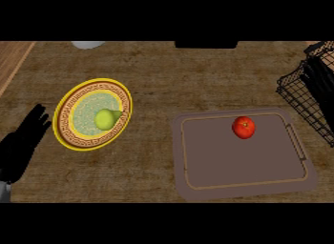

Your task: Pick the tomato from the tray and place it in the tiered basket

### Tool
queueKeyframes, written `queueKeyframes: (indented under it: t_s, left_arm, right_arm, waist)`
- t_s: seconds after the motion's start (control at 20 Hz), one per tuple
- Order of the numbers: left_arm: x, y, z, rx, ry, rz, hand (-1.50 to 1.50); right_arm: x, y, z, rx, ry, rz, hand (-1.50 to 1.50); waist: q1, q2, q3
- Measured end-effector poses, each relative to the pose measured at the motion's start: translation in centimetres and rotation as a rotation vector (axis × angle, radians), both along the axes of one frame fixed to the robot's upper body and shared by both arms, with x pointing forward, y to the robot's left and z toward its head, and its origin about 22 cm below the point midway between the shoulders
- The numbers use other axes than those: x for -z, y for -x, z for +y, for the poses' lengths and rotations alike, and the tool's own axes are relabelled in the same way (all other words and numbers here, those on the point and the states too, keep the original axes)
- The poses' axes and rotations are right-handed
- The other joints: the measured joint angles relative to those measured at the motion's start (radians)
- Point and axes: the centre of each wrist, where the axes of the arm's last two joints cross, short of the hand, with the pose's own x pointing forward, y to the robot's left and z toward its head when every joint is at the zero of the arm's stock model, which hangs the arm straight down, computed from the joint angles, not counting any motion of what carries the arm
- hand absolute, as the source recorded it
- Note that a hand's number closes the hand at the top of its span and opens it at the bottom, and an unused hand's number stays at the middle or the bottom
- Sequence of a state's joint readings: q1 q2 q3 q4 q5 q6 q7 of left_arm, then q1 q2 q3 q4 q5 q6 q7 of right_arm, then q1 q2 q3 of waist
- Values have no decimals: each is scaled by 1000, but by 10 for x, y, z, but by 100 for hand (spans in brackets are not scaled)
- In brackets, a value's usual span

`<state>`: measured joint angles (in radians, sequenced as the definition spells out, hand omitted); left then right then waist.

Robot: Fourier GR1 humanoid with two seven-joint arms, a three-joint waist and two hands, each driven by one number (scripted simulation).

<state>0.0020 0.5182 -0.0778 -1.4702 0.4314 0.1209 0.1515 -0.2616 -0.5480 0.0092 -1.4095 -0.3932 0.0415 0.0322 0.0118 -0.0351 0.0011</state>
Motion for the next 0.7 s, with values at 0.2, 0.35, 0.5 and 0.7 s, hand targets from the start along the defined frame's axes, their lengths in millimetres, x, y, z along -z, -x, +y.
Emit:
queueKeyframes:
  t_s: [0.2, 0.35, 0.5, 0.7]
  left_arm:
    - [11, 7, -27, -11, -40, -18, 0]
    - [30, 14, -41, -25, -73, -23, 0]
    - [43, 19, -58, -21, -75, -16, 0]
    - [61, 24, -78, -24, -90, -12, 0]
  right_arm:
    - [-20, -18, -3, -39, 15, -137, 150]
    - [-37, -26, -21, 6, 114, -225, -150]
    - [-17, -28, -36, 254, 39, -188, -150]
    - [10, -29, -43, 358, -90, -231, -150]
  waist:
    - [4, 24, 1]
    - [5, 37, -3]
    - [2, 44, -1]
    - [-2, 42, 0]
